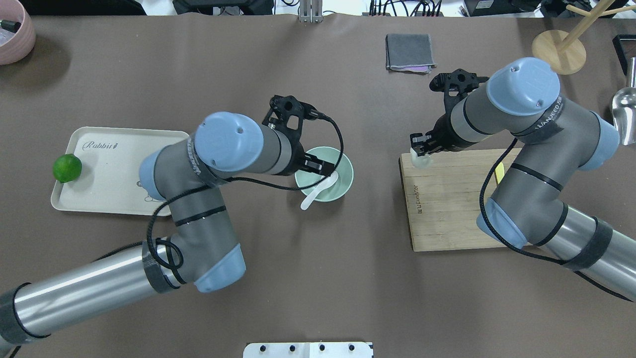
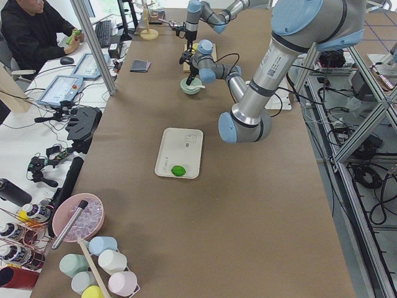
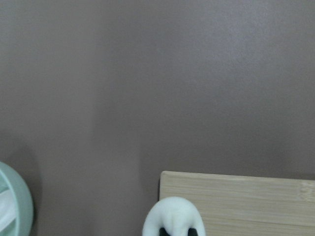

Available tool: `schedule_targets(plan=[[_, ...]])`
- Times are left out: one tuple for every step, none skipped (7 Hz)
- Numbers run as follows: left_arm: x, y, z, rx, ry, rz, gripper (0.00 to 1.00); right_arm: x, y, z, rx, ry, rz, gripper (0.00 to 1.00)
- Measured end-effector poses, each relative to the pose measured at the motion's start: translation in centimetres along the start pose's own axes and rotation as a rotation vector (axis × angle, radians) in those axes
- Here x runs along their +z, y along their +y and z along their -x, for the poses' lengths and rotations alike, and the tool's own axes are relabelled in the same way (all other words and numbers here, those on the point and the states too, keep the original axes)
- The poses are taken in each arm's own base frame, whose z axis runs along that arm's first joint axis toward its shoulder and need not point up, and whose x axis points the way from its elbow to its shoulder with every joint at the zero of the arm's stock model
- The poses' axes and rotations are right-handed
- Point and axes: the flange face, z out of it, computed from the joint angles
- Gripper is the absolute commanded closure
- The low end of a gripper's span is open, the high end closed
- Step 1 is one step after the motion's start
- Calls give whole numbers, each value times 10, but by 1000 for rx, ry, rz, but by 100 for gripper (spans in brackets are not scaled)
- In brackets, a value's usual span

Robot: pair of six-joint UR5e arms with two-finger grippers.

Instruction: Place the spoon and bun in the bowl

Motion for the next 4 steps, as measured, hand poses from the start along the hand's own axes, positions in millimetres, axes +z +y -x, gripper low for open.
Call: schedule_targets(plan=[[-14,-17,50,13,-26,2,1,-11,-8,27,12,-7,1,100],[-33,-31,118,6,-71,3,1,-21,-13,56,14,-20,-1,100],[-57,-39,187,-18,-130,-13,1,-24,-16,83,3,-32,-10,100],[-81,-43,250,-54,-188,-44,1,-20,-19,112,-9,-36,-21,100]])
